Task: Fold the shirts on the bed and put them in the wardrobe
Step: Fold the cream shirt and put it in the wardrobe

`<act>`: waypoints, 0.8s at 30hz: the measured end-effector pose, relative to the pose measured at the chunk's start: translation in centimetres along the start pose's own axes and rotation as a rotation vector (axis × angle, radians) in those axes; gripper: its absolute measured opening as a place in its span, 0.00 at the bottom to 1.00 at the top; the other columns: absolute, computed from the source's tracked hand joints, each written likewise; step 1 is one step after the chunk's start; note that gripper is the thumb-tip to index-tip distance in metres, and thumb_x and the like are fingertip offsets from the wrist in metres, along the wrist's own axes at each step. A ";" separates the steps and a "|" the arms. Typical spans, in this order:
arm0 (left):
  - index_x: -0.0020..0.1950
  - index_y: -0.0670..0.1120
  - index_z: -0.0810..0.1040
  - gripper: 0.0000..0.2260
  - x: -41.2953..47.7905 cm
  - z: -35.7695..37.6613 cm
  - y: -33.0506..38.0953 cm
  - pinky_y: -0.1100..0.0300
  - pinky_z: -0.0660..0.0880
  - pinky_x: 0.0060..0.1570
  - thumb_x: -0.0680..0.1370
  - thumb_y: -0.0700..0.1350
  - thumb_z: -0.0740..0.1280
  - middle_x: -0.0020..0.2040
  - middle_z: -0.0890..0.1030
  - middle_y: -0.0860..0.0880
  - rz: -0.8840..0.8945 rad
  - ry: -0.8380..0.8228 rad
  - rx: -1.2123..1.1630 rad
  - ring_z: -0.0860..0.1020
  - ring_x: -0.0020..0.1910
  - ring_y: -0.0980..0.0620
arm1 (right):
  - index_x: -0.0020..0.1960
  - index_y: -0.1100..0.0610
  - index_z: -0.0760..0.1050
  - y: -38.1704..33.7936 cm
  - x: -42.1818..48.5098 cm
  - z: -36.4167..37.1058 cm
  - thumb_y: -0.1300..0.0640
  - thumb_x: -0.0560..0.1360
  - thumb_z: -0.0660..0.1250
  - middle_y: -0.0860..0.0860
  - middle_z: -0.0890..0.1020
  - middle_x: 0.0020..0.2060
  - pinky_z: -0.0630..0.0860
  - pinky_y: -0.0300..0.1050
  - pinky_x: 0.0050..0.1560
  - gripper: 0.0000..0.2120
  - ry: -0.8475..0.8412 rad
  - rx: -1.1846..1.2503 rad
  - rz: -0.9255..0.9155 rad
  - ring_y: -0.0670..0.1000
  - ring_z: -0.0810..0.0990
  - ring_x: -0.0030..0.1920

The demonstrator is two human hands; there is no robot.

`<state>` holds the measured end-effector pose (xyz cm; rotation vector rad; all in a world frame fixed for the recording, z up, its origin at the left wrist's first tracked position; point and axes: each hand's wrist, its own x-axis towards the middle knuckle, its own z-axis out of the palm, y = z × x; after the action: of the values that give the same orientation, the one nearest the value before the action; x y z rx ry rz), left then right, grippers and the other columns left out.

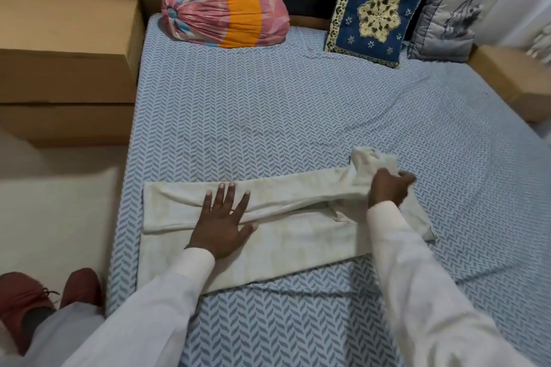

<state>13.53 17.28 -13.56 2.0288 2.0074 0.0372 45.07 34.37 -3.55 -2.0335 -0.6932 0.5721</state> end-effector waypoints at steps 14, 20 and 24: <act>0.80 0.56 0.37 0.46 1.4 -3.3 0.9 0.42 0.44 0.76 0.73 0.74 0.55 0.81 0.43 0.44 -0.083 -0.161 0.018 0.43 0.80 0.43 | 0.58 0.60 0.76 0.3 5.6 -1.3 0.35 0.65 0.72 0.58 0.83 0.51 0.78 0.51 0.59 0.34 -0.293 -0.159 0.027 0.59 0.82 0.52; 0.81 0.57 0.41 0.46 2.5 -4.6 1.7 0.40 0.47 0.76 0.73 0.70 0.64 0.81 0.43 0.42 -0.116 -0.247 0.014 0.44 0.80 0.41 | 0.46 0.63 0.78 1.3 12.0 1.3 0.55 0.59 0.67 0.56 0.80 0.28 0.77 0.47 0.32 0.18 -0.339 -0.098 0.235 0.54 0.77 0.26; 0.81 0.57 0.40 0.44 2.5 -4.4 1.8 0.39 0.45 0.76 0.74 0.70 0.62 0.81 0.42 0.42 -0.125 -0.260 0.033 0.42 0.79 0.40 | 0.56 0.63 0.75 2.2 9.1 -0.7 0.58 0.65 0.66 0.60 0.82 0.46 0.79 0.46 0.28 0.20 -0.249 0.065 0.312 0.57 0.82 0.32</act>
<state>14.43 20.59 -9.35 1.8155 1.9748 -0.2731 52.76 39.00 -6.23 -2.0423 -0.4934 1.0294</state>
